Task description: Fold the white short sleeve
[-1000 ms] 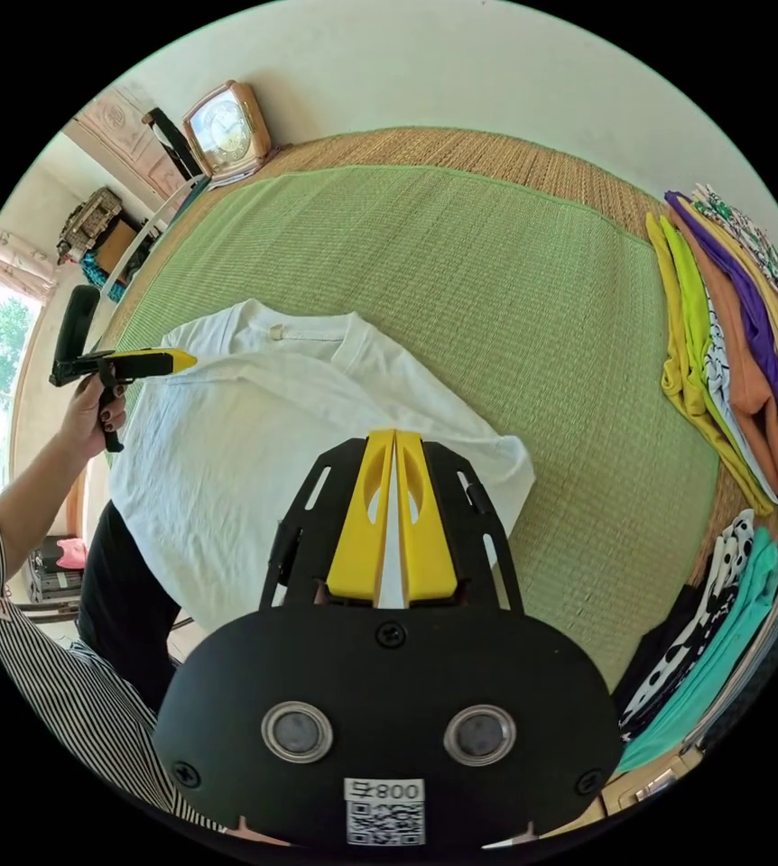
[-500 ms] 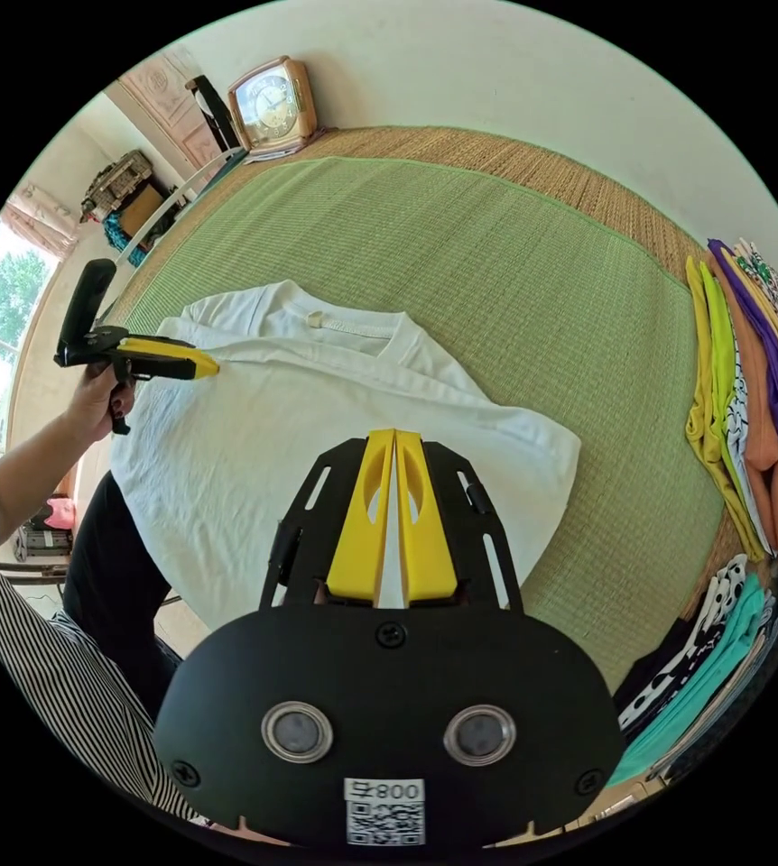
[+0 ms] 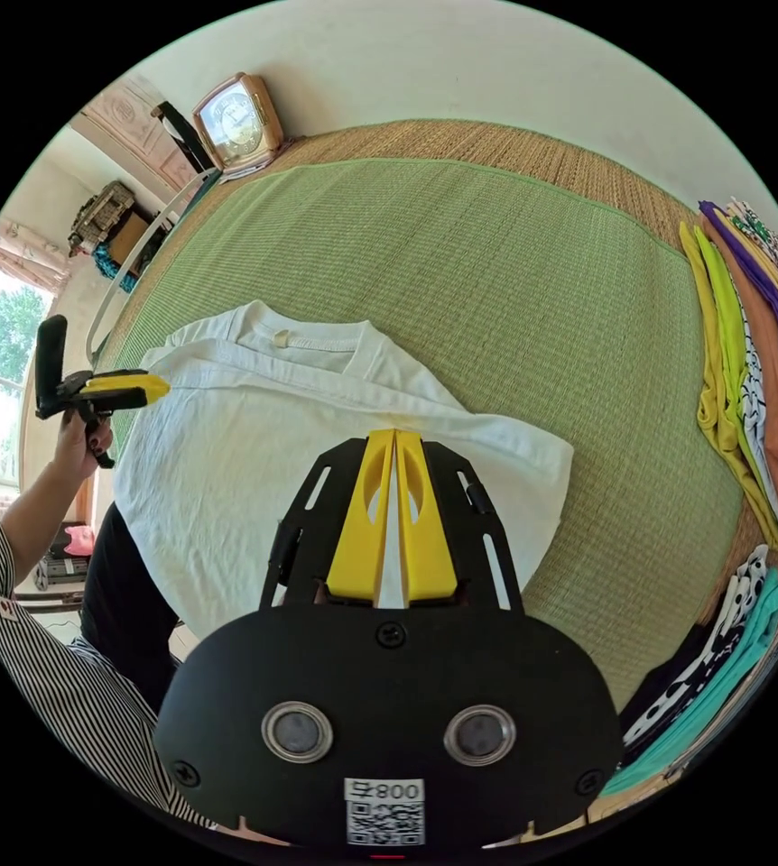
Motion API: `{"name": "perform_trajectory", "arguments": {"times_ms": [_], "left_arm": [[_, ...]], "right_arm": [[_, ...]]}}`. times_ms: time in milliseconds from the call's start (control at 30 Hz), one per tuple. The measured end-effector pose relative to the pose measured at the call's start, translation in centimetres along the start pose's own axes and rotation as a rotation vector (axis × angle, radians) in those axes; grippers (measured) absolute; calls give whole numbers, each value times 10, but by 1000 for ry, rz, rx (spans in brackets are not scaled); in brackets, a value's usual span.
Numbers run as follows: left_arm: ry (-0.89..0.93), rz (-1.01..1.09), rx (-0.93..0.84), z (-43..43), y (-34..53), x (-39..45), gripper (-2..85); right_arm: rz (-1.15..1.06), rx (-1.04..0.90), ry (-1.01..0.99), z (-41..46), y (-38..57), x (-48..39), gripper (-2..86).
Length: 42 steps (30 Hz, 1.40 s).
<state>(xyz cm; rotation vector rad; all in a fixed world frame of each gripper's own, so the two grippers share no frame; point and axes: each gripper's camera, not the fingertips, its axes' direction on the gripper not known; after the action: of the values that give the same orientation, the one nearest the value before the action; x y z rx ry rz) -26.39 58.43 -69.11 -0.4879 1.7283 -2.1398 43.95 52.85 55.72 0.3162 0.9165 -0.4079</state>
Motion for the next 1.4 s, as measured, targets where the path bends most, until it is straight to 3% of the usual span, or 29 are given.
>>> {"name": "perform_trajectory", "arguments": {"times_ms": [100, 400, 633, 900, 1233, 1400], "left_arm": [[-90, -8, -88, 7, 3, -4, 4], [-324, -22, 61, -62, -29, -24, 5], [-253, -110, 171, -105, 22, -40, 40], [-68, -340, 240, -130, 67, -118, 87], [-49, -357, 182, -142, 68, -144, 25], [-77, -301, 201, -168, 77, -136, 8]], "right_arm": [[1, -4, -2, -4, 1, 4, 0], [12, 4, -10, -21, 11, 19, 0], [36, 61, -34, -50, 30, 36, 6], [268, 261, 29, -138, 99, 118, 51], [326, 136, -37, -131, 80, 174, 43], [264, 176, -56, -165, 91, 176, 12]]}}
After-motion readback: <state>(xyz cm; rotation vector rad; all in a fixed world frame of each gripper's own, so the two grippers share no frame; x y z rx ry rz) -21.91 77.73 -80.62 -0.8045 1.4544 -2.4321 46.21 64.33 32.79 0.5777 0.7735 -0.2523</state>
